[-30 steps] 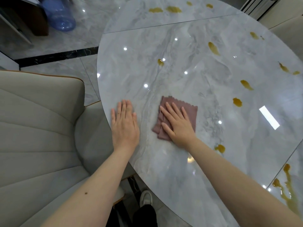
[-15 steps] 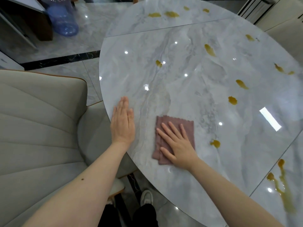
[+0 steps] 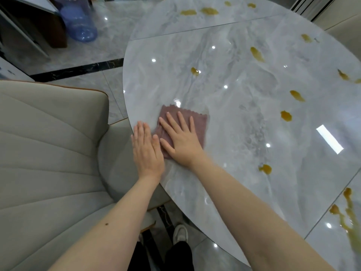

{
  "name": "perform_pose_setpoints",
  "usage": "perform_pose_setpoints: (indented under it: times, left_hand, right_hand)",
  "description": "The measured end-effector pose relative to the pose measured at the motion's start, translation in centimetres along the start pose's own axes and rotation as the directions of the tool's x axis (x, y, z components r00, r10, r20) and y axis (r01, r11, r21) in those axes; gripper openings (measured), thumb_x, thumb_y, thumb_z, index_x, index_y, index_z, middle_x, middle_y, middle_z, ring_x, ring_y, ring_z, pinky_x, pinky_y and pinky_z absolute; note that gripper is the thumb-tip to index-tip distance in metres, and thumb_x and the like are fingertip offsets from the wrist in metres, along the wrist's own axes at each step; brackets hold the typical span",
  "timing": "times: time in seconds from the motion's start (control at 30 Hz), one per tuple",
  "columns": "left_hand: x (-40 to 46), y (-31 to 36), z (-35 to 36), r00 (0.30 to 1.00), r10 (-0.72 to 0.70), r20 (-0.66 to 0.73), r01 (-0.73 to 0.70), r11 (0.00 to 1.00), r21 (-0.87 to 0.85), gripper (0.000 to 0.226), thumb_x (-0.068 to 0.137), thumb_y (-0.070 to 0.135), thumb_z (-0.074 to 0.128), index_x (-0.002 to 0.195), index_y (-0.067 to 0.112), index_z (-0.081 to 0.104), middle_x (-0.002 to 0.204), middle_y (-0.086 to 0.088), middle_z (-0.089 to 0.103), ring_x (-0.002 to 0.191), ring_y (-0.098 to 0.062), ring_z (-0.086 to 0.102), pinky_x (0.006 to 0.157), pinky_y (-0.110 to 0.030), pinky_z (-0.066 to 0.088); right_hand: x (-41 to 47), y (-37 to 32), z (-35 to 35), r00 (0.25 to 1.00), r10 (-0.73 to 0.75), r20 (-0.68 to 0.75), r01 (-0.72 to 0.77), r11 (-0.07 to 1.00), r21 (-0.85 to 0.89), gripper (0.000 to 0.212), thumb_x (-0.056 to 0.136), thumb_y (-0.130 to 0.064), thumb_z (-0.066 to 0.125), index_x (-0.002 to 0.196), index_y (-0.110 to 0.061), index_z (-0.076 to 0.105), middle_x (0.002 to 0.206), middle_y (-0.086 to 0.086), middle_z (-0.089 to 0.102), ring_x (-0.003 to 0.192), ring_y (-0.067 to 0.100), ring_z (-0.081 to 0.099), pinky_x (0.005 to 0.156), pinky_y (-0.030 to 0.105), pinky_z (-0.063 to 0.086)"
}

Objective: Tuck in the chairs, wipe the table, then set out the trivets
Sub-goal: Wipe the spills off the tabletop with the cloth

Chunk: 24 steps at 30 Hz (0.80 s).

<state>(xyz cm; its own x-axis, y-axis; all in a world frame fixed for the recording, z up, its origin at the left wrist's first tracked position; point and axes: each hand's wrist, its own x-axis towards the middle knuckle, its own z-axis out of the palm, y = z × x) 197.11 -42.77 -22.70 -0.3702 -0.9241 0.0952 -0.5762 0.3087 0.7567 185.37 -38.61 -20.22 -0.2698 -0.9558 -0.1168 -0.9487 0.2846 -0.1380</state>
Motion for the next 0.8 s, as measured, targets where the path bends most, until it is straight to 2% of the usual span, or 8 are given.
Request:
perform_pose_setpoints:
  times: [0.13,0.2,0.27,0.33,0.43,0.53,0.63,0.8]
  left_hand:
    - [-0.1,0.4,-0.3,0.999,0.022,0.027,-0.027,0.977,0.209,0.070,0.094,0.047,0.005,0.147,0.008,0.028,0.155,-0.010,0.021,0.146,-0.022,0.011,0.116,-0.042,-0.012]
    - [-0.1,0.8,-0.6,0.992,0.058,0.109,-0.096,0.921,0.378,0.070,0.093,0.050,0.009,0.146,0.009,0.031,0.155,-0.014,0.019,0.145,-0.030,0.009,0.114,-0.050,-0.012]
    - [-0.3,1.6,-0.7,0.965,0.137,0.224,-0.233,0.839,0.492,0.069,0.092,0.053,0.017,0.146,0.012,0.030,0.156,-0.015,0.016,0.144,-0.038,0.004,0.111,-0.053,-0.015]
    - [-0.7,3.0,0.0,0.920,0.219,0.324,-0.367,0.774,0.517,0.072,0.089,0.057,0.021,0.148,0.016,0.027,0.157,-0.014,0.014,0.143,-0.042,0.002,0.110,-0.057,-0.014]
    - [-2.1,5.8,2.1,0.856,0.256,0.450,-0.482,0.709,0.514,0.077,0.086,0.065,0.019,0.150,0.023,0.014,0.158,-0.011,0.005,0.142,-0.044,-0.004,0.106,-0.067,-0.010]
    - [-3.4,7.5,4.4,0.815,0.232,0.530,-0.518,0.702,0.488,0.080,0.084,0.069,0.015,0.151,0.027,0.006,0.159,-0.008,-0.004,0.142,-0.043,-0.008,0.102,-0.072,-0.008]
    - [-4.5,8.4,6.2,0.791,0.236,0.565,-0.537,0.709,0.457,0.081,0.080,0.069,0.011,0.150,0.028,0.018,0.158,-0.009,0.008,0.143,-0.044,0.001,0.102,-0.074,-0.004]
    - [-5.1,8.8,7.5,0.805,0.246,0.539,-0.540,0.681,0.495,0.078,0.081,0.071,0.008,0.150,0.034,0.007,0.159,-0.005,0.002,0.142,-0.042,-0.007,0.103,-0.073,-0.006]
  right_hand:
    - [-7.4,1.9,0.8,1.000,-0.016,0.010,0.017,1.000,-0.011,0.065,0.093,-0.055,0.031,0.152,-0.036,0.009,0.160,-0.010,0.004,0.148,0.022,-0.007,0.117,0.050,-0.009]
    - [-11.3,4.0,1.0,0.998,0.068,0.017,-0.068,0.998,-0.008,0.065,0.093,-0.055,0.030,0.151,-0.037,0.008,0.160,-0.012,0.003,0.148,0.020,-0.009,0.117,0.051,-0.006]
    - [-14.5,5.8,0.9,0.986,0.167,0.028,-0.167,0.986,-0.018,0.064,0.093,-0.056,0.027,0.151,-0.037,0.008,0.160,-0.012,0.002,0.147,0.019,-0.011,0.117,0.052,-0.003]
    - [-16.8,6.7,1.0,0.970,0.240,0.038,-0.240,0.971,-0.021,0.064,0.093,-0.057,0.025,0.151,-0.038,0.006,0.160,-0.012,0.000,0.147,0.018,-0.013,0.117,0.052,-0.003]
    - [-20.0,6.8,1.2,0.956,0.292,0.040,-0.291,0.957,-0.012,0.064,0.093,-0.058,0.026,0.151,-0.039,0.007,0.159,-0.013,0.001,0.147,0.020,-0.011,0.116,0.054,-0.007]
    - [-23.1,7.9,1.4,0.943,0.330,0.051,-0.331,0.944,0.001,0.065,0.091,-0.059,0.030,0.149,-0.044,0.005,0.159,-0.016,0.002,0.147,0.023,-0.011,0.115,0.056,-0.008]
    - [-24.8,9.6,1.3,0.898,0.438,0.031,-0.439,0.898,0.023,0.065,0.090,-0.062,0.027,0.149,-0.046,0.004,0.159,-0.015,0.003,0.147,0.023,-0.011,0.115,0.057,-0.006]
    - [-21.6,13.5,0.4,0.806,0.592,0.008,-0.591,0.806,0.035,0.067,0.085,-0.066,0.018,0.147,-0.046,0.003,0.158,-0.018,-0.003,0.147,0.025,-0.013,0.115,0.057,-0.010]
